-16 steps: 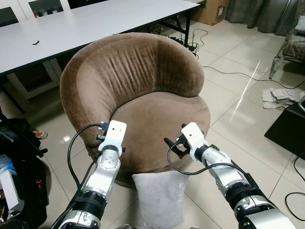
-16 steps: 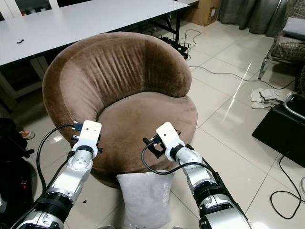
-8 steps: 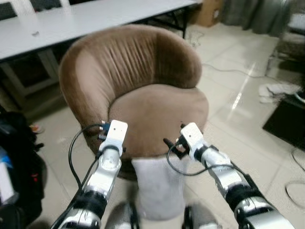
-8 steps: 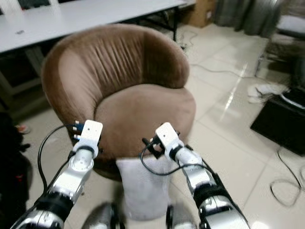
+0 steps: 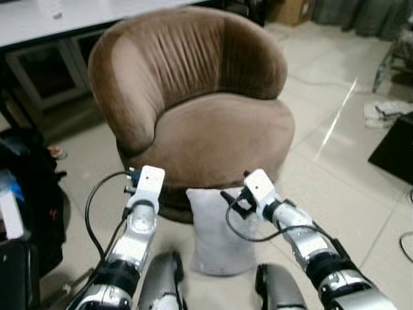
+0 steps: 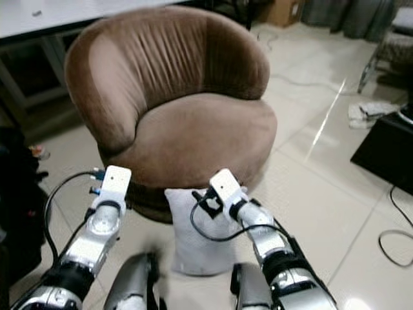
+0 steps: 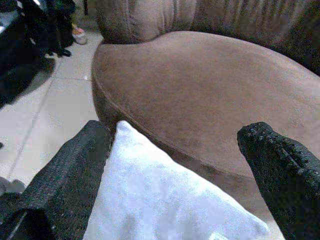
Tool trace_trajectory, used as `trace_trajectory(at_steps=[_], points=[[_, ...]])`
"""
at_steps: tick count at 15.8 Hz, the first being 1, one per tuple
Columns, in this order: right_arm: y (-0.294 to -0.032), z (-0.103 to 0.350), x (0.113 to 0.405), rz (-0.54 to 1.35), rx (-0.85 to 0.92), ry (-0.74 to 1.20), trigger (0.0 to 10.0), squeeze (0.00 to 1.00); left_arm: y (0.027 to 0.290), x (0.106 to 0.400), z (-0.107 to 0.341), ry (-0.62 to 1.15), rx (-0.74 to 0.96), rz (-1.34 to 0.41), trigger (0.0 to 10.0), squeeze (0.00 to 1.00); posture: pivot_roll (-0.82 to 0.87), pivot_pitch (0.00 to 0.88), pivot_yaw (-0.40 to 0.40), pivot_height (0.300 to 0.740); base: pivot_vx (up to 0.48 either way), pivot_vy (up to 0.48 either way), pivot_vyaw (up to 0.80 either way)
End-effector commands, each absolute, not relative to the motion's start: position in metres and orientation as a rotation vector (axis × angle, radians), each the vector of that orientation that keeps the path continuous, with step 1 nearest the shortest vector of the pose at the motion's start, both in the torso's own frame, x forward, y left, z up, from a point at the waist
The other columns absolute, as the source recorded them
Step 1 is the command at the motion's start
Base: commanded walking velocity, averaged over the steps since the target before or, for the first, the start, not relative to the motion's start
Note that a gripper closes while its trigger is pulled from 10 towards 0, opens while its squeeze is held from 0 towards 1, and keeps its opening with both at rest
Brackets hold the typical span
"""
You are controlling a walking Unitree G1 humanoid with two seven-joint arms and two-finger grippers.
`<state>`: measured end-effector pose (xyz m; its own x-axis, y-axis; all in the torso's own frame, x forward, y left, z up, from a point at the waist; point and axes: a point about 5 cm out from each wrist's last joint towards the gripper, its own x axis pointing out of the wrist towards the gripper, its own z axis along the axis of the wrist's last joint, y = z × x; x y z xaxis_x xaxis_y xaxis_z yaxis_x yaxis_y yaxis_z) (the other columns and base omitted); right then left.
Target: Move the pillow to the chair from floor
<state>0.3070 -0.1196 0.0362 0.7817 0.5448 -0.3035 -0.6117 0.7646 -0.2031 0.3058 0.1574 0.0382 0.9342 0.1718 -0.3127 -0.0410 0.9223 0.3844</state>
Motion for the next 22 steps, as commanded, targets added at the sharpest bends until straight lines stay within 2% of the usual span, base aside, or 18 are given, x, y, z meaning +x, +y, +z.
trace_trajectory(at_steps=[1,4,7,11,15,22], points=[[-0.1183,0.0414,0.3102,0.639,-0.302,0.211,10.0,0.0,0.1529,0.3094,0.0433,0.329,0.377,0.114,10.0,0.0,-0.11,0.0,0.04,0.566,0.0,0.0,0.0],[-0.1176,0.0414,0.3096,0.646,-0.296,0.212,10.0,0.0,0.1503,0.3082,0.0418,0.332,0.377,0.1,10.0,0.0,-0.11,0.0,0.039,0.566,0.0,0.0,0.0],[-0.116,0.0414,0.3077,0.661,-0.283,0.201,10.0,0.0,0.1484,0.3084,0.0435,0.323,0.364,0.06,10.0,0.0,-0.11,0.0,0.04,0.541,0.0,0.0,0.0],[-0.1147,0.041,0.3059,0.663,-0.274,0.196,10.0,0.0,0.1554,0.3098,0.0435,0.337,0.444,0.04,10.0,0.0,-0.11,0.0,0.044,0.496,0.0,0.0,0.0],[-0.1152,0.0417,0.3052,0.666,-0.281,0.191,10.0,0.0,0.1532,0.3073,0.0413,0.346,0.45,0.021,10.0,0.0,-0.11,0.0,0.045,0.491,0.0,0.0,0.0],[-0.1162,0.0406,0.302,0.681,-0.274,0.192,10.0,0.0,0.152,0.3046,0.0397,0.345,0.45,0.007,10.0,0.0,-0.1,0.0,0.037,0.383,0.0,0.0,0.0]])
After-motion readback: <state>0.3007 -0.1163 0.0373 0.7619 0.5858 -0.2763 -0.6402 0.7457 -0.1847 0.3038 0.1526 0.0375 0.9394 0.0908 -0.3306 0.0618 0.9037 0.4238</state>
